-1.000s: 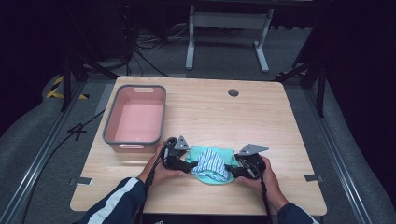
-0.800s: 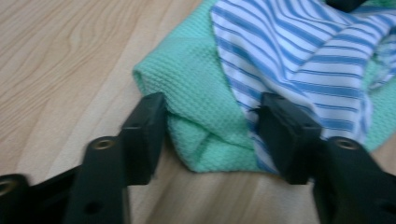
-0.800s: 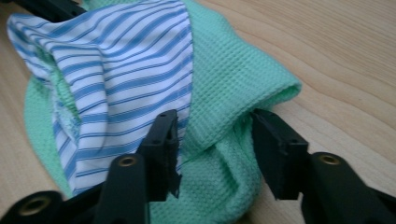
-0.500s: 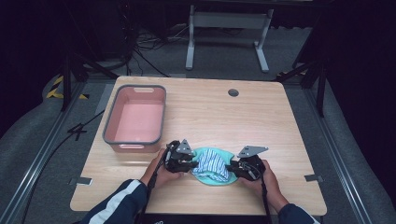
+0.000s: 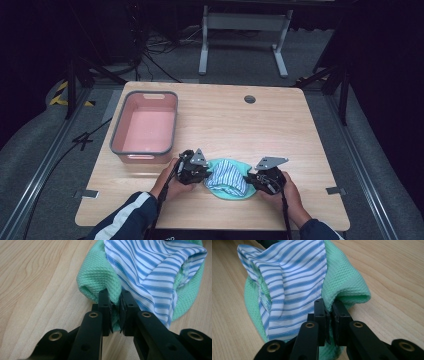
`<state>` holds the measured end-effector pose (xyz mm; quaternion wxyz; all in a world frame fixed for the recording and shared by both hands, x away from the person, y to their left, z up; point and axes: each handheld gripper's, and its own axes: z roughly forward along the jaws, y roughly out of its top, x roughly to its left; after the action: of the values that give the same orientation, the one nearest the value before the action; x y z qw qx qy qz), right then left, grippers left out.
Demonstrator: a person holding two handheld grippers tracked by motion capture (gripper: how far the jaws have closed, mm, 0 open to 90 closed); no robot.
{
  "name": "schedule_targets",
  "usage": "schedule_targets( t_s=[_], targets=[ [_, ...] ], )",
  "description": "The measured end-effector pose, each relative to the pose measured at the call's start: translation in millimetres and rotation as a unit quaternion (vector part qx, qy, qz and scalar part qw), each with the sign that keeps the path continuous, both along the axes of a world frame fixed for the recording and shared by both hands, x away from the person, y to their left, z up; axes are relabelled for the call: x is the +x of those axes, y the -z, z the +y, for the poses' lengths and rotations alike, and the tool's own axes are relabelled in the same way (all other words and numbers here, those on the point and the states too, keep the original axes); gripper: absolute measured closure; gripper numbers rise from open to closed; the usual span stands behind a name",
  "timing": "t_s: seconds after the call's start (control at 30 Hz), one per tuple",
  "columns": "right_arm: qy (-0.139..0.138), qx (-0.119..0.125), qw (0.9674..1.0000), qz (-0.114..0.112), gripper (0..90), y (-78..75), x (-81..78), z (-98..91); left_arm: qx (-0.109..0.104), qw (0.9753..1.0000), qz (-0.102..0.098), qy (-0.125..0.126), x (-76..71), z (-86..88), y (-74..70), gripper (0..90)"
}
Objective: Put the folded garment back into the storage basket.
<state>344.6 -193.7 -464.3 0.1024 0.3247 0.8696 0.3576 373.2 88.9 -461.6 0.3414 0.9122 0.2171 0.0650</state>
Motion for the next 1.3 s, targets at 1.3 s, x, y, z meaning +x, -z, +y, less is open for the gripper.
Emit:
schedule_targets(
  t_s=[1.3],
  targets=[
    [-0.003,0.017,0.9981,-0.059,83.8,-84.1,22.3,2.1,-0.003,0.9987,-0.05,-0.002,20.8,3.7,-79.7,81.7]
  ],
)
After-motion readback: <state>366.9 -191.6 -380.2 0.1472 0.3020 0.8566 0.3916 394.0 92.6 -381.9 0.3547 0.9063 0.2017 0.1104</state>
